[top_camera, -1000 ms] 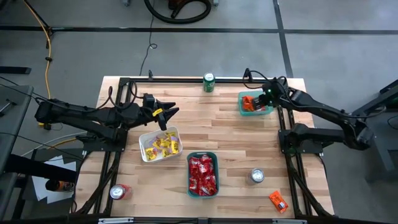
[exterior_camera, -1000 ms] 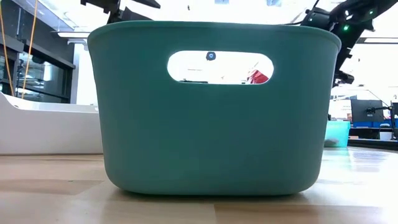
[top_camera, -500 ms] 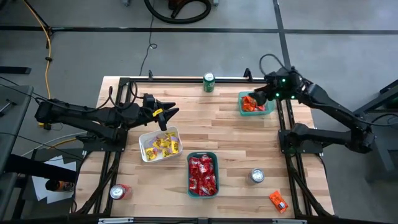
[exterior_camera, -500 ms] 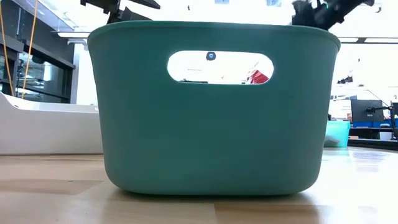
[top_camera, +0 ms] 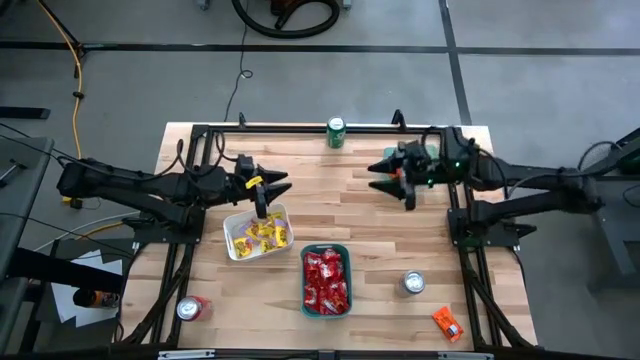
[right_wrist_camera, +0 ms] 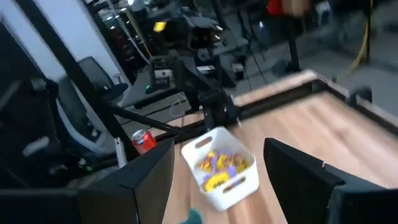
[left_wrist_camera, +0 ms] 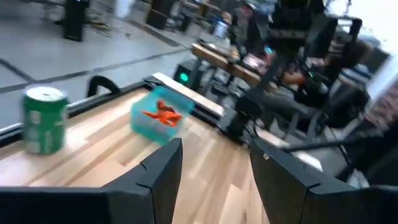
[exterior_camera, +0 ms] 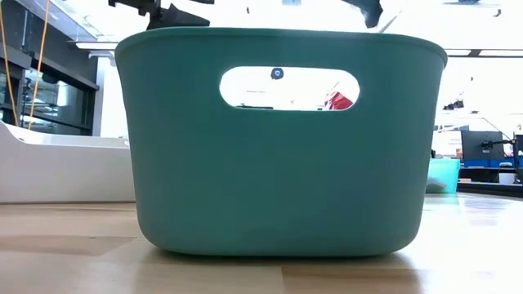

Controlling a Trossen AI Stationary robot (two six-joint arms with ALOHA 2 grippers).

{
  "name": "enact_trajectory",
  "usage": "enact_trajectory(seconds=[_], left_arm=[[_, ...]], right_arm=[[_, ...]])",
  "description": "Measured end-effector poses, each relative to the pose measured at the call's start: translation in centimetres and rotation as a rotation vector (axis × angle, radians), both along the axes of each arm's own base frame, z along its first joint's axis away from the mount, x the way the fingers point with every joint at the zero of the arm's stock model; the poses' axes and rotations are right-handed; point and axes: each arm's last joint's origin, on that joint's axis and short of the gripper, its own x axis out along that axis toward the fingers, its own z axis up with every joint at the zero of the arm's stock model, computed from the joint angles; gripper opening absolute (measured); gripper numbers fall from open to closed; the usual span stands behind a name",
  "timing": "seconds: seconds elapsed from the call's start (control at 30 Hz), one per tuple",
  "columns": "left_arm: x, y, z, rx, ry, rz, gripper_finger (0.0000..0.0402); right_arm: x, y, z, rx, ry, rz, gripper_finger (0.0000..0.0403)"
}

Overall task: Sort candy
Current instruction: Put the orange chocolate into the transparent green bin

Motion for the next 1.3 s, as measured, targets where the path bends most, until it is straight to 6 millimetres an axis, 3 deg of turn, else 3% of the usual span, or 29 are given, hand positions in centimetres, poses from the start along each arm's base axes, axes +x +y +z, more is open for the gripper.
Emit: enact_trajectory(seconds=[0.23,0.47,0.6,0.7,0.83,0.97,1.17,1.3], left_arm=[[1.5,-0.9,-0.3,0.142,0.054,-0.136,0.0177],[2.0,-1.3,0.3,0.274,0.077,-0.163,0.0177],[2.0,-1.2,0.3,0.279,0.079,-0.135,0.0177],[2.0,-1.2,0.4,0.279,0.079,-0.126,0.0177],[2.0,-1.2,0.4,0.249,0.072,-0.122,0.0177],[2.0,-1.2,0.4,0.192,0.057,-0.115,0.0177],[2.0,-1.2,0.3,0.173,0.054,-0.112,0.0177],[1.9,-1.2,0.3,0.172,0.057,-0.113,0.0177]], right_arm=[[2.7,1.6,-1.2,-0.130,0.007,0.014,0.0243],[3.1,1.6,-1.5,-0.111,0.023,0.011,0.0243],[3.1,1.7,-1.5,0.021,0.029,0.013,0.0243],[2.9,2.4,-1.4,0.235,0.050,0.145,0.0243],[2.5,5.3,-1.5,0.476,0.146,0.344,0.0243],[1.4,10.0,-2.2,0.631,0.331,0.481,0.0243],[-2.6,16.7,-3.6,0.872,0.711,0.550,0.0243],[-5.8,19.7,-4.2,0.961,0.878,0.493,0.0243]])
